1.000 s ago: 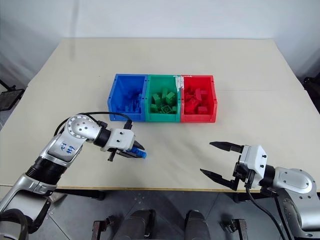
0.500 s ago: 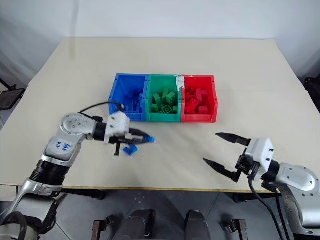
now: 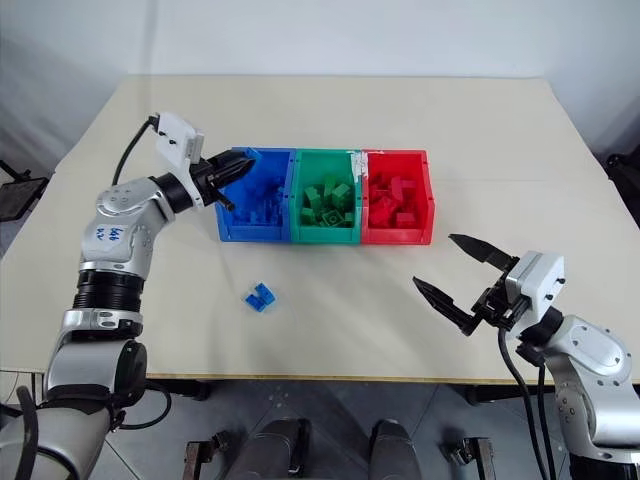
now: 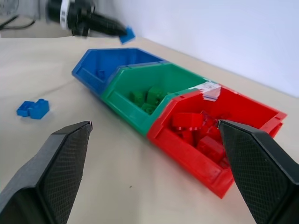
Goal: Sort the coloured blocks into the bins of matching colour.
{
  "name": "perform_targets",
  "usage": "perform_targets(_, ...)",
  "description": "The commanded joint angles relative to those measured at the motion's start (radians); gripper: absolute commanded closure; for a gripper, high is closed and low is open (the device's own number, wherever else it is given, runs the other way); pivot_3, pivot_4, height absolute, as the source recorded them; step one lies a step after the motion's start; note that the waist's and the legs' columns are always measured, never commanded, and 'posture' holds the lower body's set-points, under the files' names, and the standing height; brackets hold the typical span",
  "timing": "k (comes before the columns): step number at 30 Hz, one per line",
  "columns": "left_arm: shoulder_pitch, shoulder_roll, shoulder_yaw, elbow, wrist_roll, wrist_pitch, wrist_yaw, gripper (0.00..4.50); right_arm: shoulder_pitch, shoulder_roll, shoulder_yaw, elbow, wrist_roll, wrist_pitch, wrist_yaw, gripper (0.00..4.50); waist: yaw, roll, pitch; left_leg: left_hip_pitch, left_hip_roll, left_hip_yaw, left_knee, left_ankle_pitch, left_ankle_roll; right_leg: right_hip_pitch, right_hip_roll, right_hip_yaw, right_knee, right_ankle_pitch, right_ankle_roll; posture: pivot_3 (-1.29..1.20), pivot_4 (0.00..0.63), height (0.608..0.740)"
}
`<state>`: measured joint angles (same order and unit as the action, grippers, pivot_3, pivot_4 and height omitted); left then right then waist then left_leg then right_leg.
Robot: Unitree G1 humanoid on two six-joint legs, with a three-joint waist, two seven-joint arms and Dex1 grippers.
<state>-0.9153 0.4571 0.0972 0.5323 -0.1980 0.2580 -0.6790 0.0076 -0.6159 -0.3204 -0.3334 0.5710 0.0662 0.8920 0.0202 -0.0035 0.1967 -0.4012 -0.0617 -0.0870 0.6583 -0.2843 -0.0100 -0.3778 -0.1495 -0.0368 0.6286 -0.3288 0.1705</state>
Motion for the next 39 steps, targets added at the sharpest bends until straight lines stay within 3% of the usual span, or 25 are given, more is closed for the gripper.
perform_targets(1, -0.009, 0.022, 0.008, -0.038, -0.009, -0.009, -0.022, 2.36, -0.026, -0.002, 0.001, -0.001, 0.007, -0.016, 0.009, 0.00, -0.001, 0.000, 0.000, 0.000, 0.000, 0.000, 0.000, 0.000, 0.000, 0.000, 0.000, 0.000, 0.000, 0.000, 0.000, 0.00, 0.150, 0.740)
perform_targets(6, 0.088, 0.094, 0.052, -0.136, -0.034, 0.004, -0.055, 0.77, -0.090, -0.020, 0.038, 0.038, 0.010, -0.005, 0.060, 0.00, -0.016, 0.000, 0.000, 0.000, 0.000, 0.000, 0.000, 0.000, 0.000, 0.000, 0.000, 0.000, 0.000, 0.000, 0.000, 0.00, 0.150, 0.740)
perform_targets(12, 0.313, 0.214, 0.150, -0.321, -0.127, -0.017, -0.174, 0.77, -0.157, -0.048, 0.107, 0.103, -0.004, -0.007, 0.164, 0.00, -0.029, 0.000, 0.000, 0.000, 0.001, -0.002, -0.002, 0.000, 0.000, -0.001, 0.000, 0.001, 0.000, 0.000, 0.000, 0.00, 0.150, 0.740)
perform_targets(15, 0.507, 0.289, 0.242, -0.381, -0.165, -0.131, -0.289, 0.22, -0.195, -0.060, 0.169, 0.140, -0.016, -0.008, 0.240, 0.00, -0.033, 0.000, 0.000, 0.001, 0.003, -0.002, -0.002, 0.000, -0.001, -0.001, 0.000, 0.001, -0.001, 0.000, 0.000, 0.00, 0.150, 0.740)
perform_targets(16, 0.559, 0.307, 0.264, -0.387, -0.166, -0.179, -0.317, 0.05, -0.205, -0.061, 0.185, 0.150, -0.021, -0.010, 0.260, 0.00, -0.033, 0.000, 0.000, 0.001, 0.004, -0.002, -0.003, 0.000, -0.001, -0.001, -0.001, 0.002, -0.001, 0.000, 0.000, 0.00, 0.150, 0.740)
perform_targets(20, 0.744, 0.362, 0.340, -0.365, -0.172, -0.301, -0.405, 0.05, -0.243, -0.058, 0.240, 0.186, -0.032, -0.014, 0.328, 0.00, -0.019, 0.000, 0.000, 0.001, 0.004, -0.002, -0.003, -0.001, -0.001, 0.000, -0.001, 0.001, -0.002, 0.000, -0.001, 0.00, 0.150, 0.740)
perform_targets(24, 0.916, 0.414, 0.423, -0.356, -0.208, -0.282, -0.467, 0.05, -0.274, -0.067, 0.300, 0.222, -0.055, -0.026, 0.416, 0.00, -0.019, 0.000, 0.000, 0.001, 0.005, -0.003, -0.003, -0.001, 0.000, 0.000, -0.002, 0.002, -0.002, 0.000, -0.001, 0.00, 0.150, 0.740)
perform_targets(32, 0.880, 0.387, 0.307, -0.519, -0.225, -0.240, -0.457, 0.05, -0.280, -0.089, 0.285, 0.272, -0.071, -0.044, 0.467, 0.00, 0.003, 0.000, 0.000, 0.001, 0.005, -0.004, -0.002, -0.001, 0.000, 0.001, -0.002, 0.001, -0.002, 0.000, -0.001, 0.00, 0.150, 0.740)
perform_targets(39, 0.526, 0.374, -0.006, -0.496, -0.080, -0.217, -0.478, 0.05, -0.218, -0.104, 0.251, 0.241, -0.071, -0.040, 0.438, 0.00, 0.006, 0.000, 0.000, 0.001, 0.002, -0.003, -0.002, -0.001, -0.001, 0.000, -0.001, 0.001, -0.001, 0.000, -0.001, 0.00, 0.150, 0.740)
